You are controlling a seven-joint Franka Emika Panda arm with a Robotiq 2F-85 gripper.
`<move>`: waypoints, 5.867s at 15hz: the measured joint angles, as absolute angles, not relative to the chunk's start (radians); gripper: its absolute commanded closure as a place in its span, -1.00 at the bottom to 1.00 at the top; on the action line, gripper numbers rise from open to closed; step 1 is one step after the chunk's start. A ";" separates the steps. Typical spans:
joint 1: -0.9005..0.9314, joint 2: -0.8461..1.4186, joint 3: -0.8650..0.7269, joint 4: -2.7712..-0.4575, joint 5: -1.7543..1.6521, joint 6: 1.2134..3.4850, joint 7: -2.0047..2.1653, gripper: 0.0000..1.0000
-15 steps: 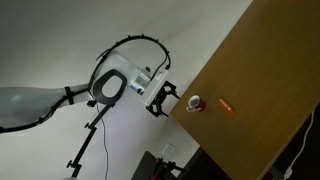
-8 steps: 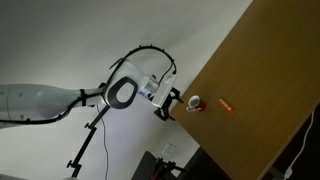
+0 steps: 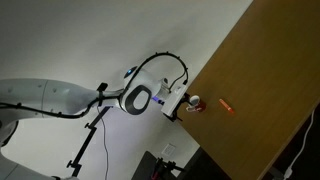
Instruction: Put the marker inside the mug.
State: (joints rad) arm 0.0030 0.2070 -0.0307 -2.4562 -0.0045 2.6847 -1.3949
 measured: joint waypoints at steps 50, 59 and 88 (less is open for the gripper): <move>-0.111 0.914 0.056 -1.909 -0.151 2.902 -1.144 -1.00; -0.110 1.054 0.056 -1.688 -0.152 2.800 -1.131 -1.00; -0.117 1.253 0.070 -1.330 -0.151 2.572 -1.131 0.91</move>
State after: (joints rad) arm -0.1173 1.2530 0.0701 -1.3305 -0.1514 2.5716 -1.1315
